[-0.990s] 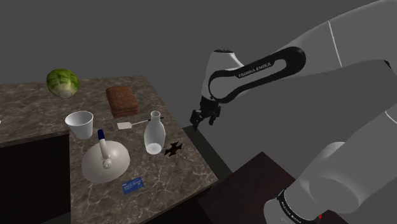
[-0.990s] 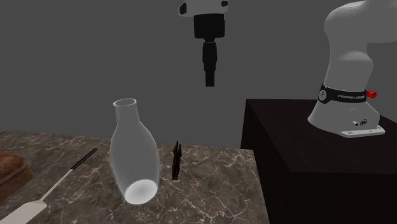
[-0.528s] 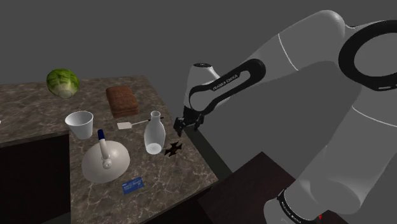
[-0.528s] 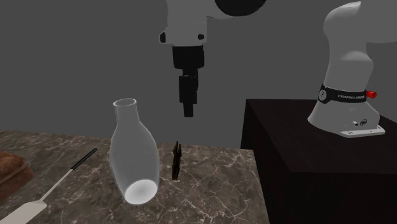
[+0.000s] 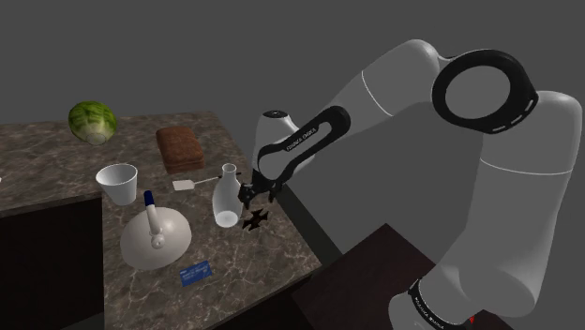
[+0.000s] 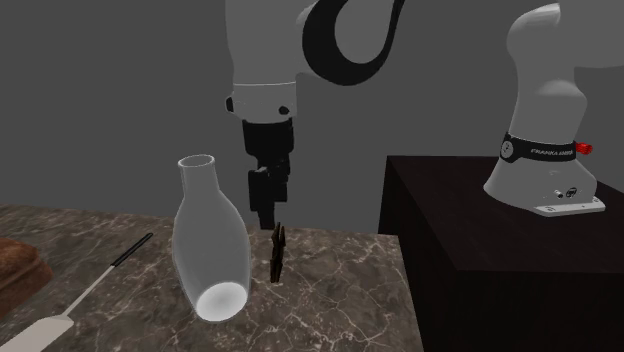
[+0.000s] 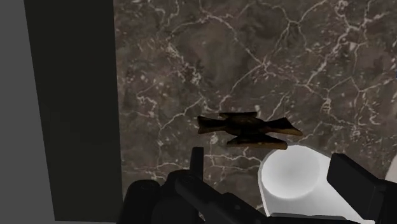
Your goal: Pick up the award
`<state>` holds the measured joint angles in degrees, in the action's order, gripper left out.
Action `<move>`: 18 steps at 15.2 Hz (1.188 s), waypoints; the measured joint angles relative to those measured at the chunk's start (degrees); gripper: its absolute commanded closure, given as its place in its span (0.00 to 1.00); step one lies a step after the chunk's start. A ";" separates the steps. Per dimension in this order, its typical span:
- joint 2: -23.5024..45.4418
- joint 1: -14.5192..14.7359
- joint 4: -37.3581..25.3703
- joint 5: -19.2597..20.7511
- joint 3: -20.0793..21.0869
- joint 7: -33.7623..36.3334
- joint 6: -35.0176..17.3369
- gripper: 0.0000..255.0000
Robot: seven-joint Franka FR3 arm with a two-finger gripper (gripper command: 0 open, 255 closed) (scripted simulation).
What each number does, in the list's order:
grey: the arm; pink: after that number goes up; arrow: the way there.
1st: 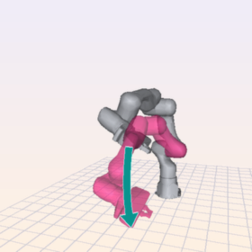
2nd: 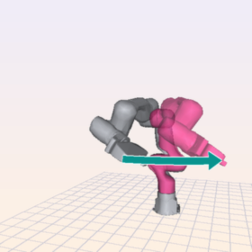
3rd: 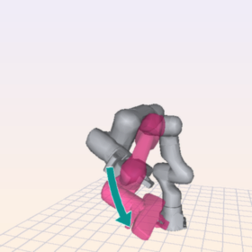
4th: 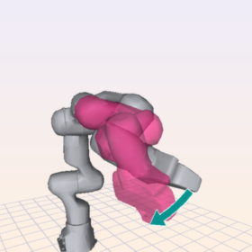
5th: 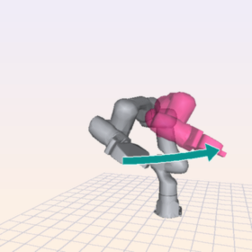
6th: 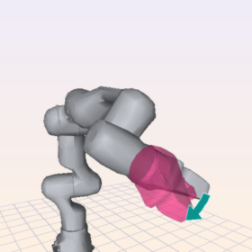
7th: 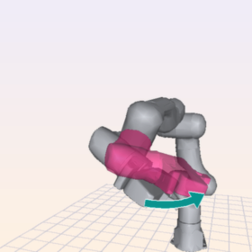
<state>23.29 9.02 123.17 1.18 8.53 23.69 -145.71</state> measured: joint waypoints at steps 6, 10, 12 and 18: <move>3.60 0.49 -0.42 0.64 -0.46 0.49 -3.18 1.00; 3.92 0.55 -0.63 0.70 -0.50 0.54 -3.39 1.00; 3.94 0.57 -0.65 0.71 -0.50 0.56 -3.40 1.00; 3.22 0.42 -0.66 0.57 -0.41 0.41 -2.60 1.00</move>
<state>26.50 9.43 122.51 1.75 8.12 24.10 -148.31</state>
